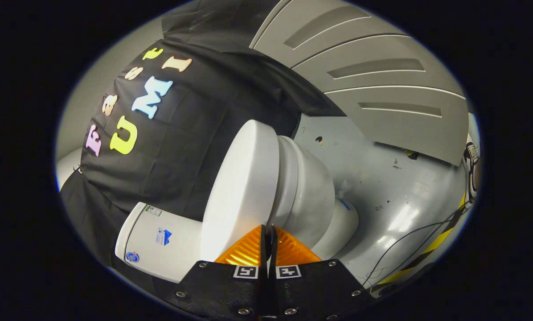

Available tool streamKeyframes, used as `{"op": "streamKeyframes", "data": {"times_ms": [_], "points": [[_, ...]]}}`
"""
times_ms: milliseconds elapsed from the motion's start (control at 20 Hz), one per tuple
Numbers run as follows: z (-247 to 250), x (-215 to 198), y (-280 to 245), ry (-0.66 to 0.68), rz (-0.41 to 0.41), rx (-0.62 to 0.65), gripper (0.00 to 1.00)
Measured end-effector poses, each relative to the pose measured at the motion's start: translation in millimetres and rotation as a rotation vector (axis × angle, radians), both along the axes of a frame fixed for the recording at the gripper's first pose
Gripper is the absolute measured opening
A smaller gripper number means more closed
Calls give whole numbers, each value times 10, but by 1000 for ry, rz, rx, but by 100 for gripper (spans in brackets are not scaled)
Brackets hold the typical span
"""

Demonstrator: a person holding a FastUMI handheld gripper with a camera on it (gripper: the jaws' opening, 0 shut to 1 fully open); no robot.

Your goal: Open the toilet lid.

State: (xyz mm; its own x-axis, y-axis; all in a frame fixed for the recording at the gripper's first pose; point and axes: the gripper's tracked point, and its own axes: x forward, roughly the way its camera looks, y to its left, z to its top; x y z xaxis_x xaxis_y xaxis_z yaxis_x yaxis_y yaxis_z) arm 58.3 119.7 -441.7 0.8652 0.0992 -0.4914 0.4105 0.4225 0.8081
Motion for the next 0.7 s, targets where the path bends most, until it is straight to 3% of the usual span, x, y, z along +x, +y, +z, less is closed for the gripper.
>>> {"op": "streamKeyframes", "data": {"times_ms": [700], "points": [[513,47,30,-45,48,-221,0]]}}
